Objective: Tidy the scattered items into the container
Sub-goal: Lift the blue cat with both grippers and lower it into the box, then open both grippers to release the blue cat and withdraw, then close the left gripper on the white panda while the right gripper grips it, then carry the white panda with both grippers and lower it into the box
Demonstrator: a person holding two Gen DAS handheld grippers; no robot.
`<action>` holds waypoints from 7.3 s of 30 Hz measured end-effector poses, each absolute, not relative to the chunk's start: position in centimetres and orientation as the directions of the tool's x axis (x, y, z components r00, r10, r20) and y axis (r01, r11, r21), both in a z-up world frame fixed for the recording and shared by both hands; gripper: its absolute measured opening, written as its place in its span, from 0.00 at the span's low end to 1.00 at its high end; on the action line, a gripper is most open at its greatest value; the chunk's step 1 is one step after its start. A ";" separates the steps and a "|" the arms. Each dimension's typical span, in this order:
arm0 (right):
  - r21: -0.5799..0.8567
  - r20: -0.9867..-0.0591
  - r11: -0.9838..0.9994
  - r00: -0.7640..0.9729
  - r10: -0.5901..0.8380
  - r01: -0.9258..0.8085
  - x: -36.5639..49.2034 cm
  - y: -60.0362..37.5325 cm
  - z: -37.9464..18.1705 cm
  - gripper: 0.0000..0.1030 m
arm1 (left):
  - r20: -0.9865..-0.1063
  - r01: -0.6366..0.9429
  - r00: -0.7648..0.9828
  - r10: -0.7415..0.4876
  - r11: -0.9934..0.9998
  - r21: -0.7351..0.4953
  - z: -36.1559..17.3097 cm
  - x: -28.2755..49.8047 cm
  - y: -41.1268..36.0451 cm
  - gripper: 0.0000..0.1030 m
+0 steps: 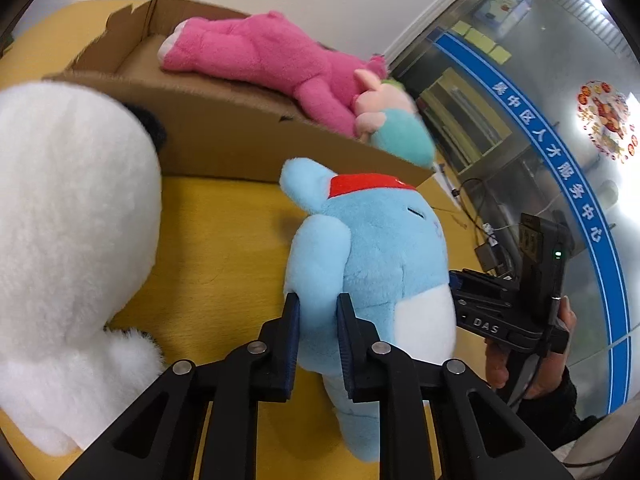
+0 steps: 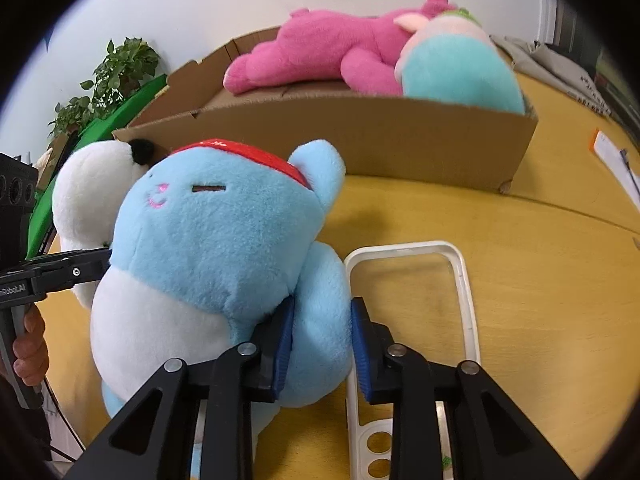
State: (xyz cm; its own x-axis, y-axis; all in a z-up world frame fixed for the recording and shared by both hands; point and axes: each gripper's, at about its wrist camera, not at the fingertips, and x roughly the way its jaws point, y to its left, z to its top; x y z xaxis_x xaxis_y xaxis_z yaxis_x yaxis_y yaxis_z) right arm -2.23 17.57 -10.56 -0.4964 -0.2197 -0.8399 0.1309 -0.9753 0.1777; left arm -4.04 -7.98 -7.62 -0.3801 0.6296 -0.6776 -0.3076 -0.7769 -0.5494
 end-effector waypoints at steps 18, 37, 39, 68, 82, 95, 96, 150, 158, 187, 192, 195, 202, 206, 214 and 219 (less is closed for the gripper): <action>0.168 -0.864 -0.980 -0.464 -0.197 0.103 -3.0 18.2 -11.2 0.45 | -0.706 -0.282 -0.334 0.624 -0.781 -0.557 -9.2 -5.5 -8.5 0.17; 0.240 -0.865 -0.954 -0.406 -0.295 0.181 -3.8 16.8 -12.1 0.20 | -0.697 -0.309 -0.363 0.618 -0.786 -0.536 -8.4 -4.8 -8.7 0.18; 0.258 -0.854 -0.949 -0.417 -0.311 0.180 -3.4 16.8 -11.9 0.19 | -0.685 -0.312 -0.380 0.622 -0.783 -0.538 -7.9 -4.6 -8.9 0.18; 0.085 -0.652 -0.977 -0.731 -0.204 0.197 -18.1 18.6 4.2 0.16 | -0.605 -0.386 -0.552 0.574 -0.819 -0.425 4.1 -22.0 -7.4 0.17; -0.052 -0.869 -0.989 -0.495 -0.023 0.139 -25.3 16.6 -7.8 0.18 | -0.899 -0.231 -0.305 0.316 -0.940 -0.252 -9.0 -30.6 -3.4 0.17; 0.016 -0.741 -0.980 -0.656 -0.145 0.199 -21.9 13.5 -2.4 0.66 | -0.796 -0.200 -0.467 0.385 -0.923 -0.329 -3.5 -23.5 -7.7 0.45; 0.008 -0.763 -0.980 -0.632 -0.135 0.199 -22.9 12.9 -3.4 0.66 | -0.788 -0.191 -0.484 0.382 -0.924 -0.330 -3.0 -23.0 -8.4 0.45; -0.036 -0.644 -0.998 -0.762 0.066 -0.057 -4.1 18.9 0.6 0.79 | -0.592 -0.170 -0.774 0.223 -0.975 -0.146 2.6 -5.0 -3.8 1.00; -0.035 -0.659 -0.999 -0.751 0.048 -0.033 -4.9 17.8 0.2 0.79 | -0.592 -0.173 -0.766 0.250 -0.968 -0.184 2.1 -5.1 -5.6 1.00; 0.441 -0.650 -0.796 -0.464 -0.602 0.416 -10.5 -1.7 -9.3 0.80 | -0.646 -0.241 -0.529 0.551 -0.827 -0.508 -9.7 -9.8 -26.7 0.95; 0.555 -0.611 -0.720 -0.383 -0.693 0.417 -12.1 -1.7 -11.0 0.72 | -0.631 -0.261 -0.506 0.587 -0.802 -0.537 -10.0 -10.1 -26.5 0.79; 0.571 -0.582 -0.701 -0.391 -0.713 0.428 -11.6 -1.7 -11.2 0.62 | -0.627 -0.253 -0.517 0.583 -0.804 -0.538 -9.7 -9.3 -26.3 0.72; 0.546 -0.502 -0.680 -0.459 -0.733 0.489 -9.8 -0.1 -7.3 0.49 | -0.555 -0.319 -0.565 0.610 -0.783 -0.534 -4.8 -8.5 -25.1 0.71; 0.480 -0.441 -0.714 -0.563 -0.699 0.510 -10.7 1.3 -2.2 0.49 | -0.483 -0.400 -0.599 0.639 -0.761 -0.511 0.0 -11.7 -23.4 0.71; 0.354 -0.406 -0.827 -0.725 -0.556 0.436 -19.7 4.7 3.1 0.49 | -0.451 -0.436 -0.572 0.685 -0.719 -0.541 1.7 -25.8 -20.1 0.71; 0.397 -0.591 -0.874 -0.652 -0.476 0.279 -25.6 6.0 -3.2 0.46 | -0.681 -0.358 -0.479 0.554 -0.832 -0.424 -5.3 -31.5 -16.6 0.71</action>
State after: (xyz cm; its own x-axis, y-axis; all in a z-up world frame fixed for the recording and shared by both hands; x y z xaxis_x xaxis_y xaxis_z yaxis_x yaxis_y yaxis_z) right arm -25.56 6.02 -3.21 -0.6515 -0.4762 -0.5905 0.2791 -0.8743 0.3971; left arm -31.48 -16.60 -5.31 -0.4793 0.5535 -0.6811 -0.3581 -0.8318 -0.4241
